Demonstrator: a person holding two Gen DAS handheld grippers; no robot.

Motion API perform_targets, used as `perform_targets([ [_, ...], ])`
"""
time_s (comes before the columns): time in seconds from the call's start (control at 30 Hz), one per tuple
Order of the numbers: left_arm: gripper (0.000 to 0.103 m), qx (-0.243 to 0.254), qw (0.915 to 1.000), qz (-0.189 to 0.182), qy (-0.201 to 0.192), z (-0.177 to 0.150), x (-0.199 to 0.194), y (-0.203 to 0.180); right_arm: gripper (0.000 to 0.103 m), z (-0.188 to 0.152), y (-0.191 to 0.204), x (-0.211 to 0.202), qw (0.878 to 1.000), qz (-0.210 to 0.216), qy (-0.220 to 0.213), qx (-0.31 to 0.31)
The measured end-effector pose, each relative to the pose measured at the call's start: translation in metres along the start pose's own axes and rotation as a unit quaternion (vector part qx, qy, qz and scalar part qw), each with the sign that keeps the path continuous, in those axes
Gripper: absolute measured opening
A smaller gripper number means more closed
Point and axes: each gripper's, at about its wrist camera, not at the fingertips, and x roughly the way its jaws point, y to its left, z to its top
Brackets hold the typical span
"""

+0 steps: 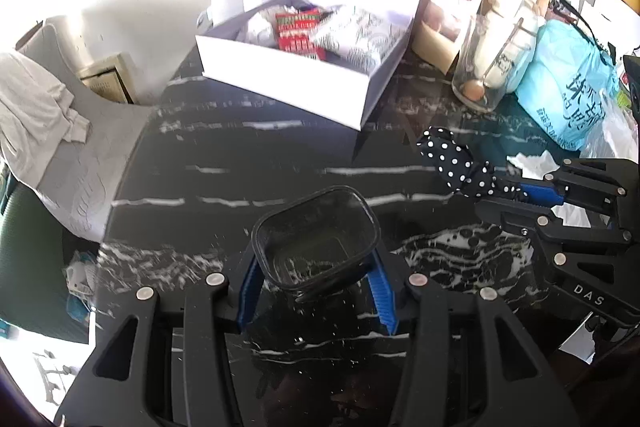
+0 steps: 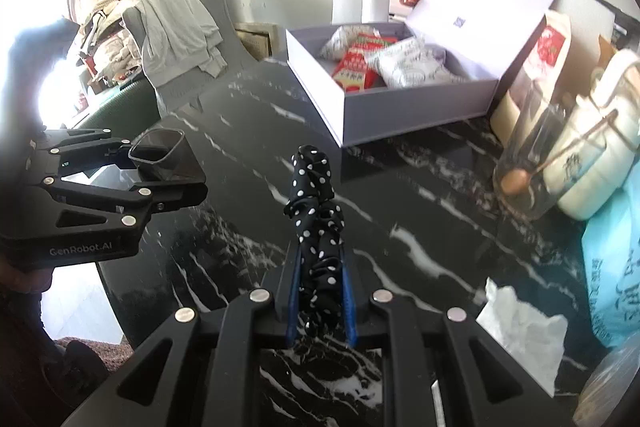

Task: Organize objects
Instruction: 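Lift and carry the black cup and polka-dot scrunchie with both tools toward the box, then lower the black cup and scrunchie with both tools into the box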

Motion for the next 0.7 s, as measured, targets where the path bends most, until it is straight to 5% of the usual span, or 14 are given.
perform_targets([
  [0.7,0.045,0.056,0.9967,0.002,-0.059,0.075,-0.046,-0.019,0.017,0.062,-0.013,-0.048,0.997,-0.031,-0.06,-0.04],
])
